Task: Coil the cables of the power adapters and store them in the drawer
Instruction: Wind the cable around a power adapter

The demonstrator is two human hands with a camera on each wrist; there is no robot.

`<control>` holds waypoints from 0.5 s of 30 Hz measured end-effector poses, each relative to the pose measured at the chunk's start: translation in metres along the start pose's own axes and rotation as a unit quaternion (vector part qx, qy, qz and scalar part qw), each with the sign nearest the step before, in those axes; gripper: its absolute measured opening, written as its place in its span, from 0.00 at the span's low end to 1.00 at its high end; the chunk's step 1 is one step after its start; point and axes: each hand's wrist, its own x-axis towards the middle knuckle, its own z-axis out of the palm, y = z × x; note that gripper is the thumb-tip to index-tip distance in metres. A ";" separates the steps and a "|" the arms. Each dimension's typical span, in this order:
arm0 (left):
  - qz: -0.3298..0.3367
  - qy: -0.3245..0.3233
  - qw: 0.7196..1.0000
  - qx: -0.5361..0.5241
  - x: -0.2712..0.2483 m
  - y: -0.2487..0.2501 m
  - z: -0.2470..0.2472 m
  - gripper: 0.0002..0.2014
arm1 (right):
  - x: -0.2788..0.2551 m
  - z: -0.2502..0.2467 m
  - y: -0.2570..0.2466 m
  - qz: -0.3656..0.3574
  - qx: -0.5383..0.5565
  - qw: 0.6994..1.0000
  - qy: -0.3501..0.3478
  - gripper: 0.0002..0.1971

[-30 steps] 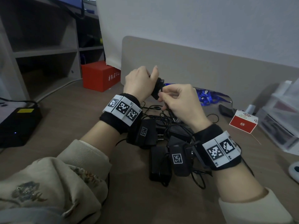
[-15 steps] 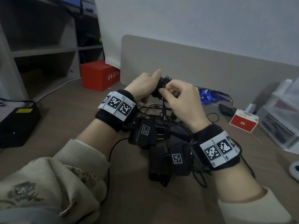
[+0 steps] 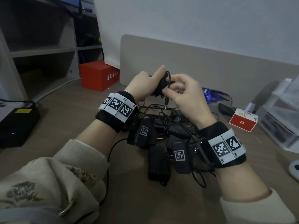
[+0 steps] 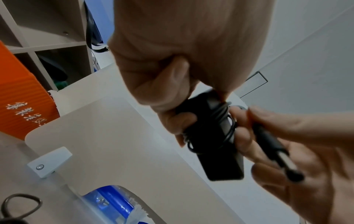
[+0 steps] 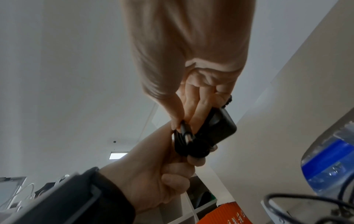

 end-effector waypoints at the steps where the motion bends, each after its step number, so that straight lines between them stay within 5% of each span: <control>1: -0.003 0.010 1.000 -0.004 0.001 0.000 0.000 0.31 | -0.001 0.001 -0.001 0.002 0.020 1.000 0.006 0.16; 4: -0.018 0.028 0.999 -0.030 0.003 -0.002 -0.001 0.29 | -0.003 0.002 -0.003 -0.003 0.072 0.997 0.010 0.20; 8: -0.024 0.037 0.998 -0.039 0.008 -0.006 -0.001 0.27 | -0.001 -0.001 -0.003 -0.007 0.091 0.996 -0.009 0.06; 15: -0.035 0.033 0.997 -0.065 0.010 -0.010 -0.004 0.23 | 0.000 -0.008 0.000 -0.041 0.061 0.995 -0.061 0.12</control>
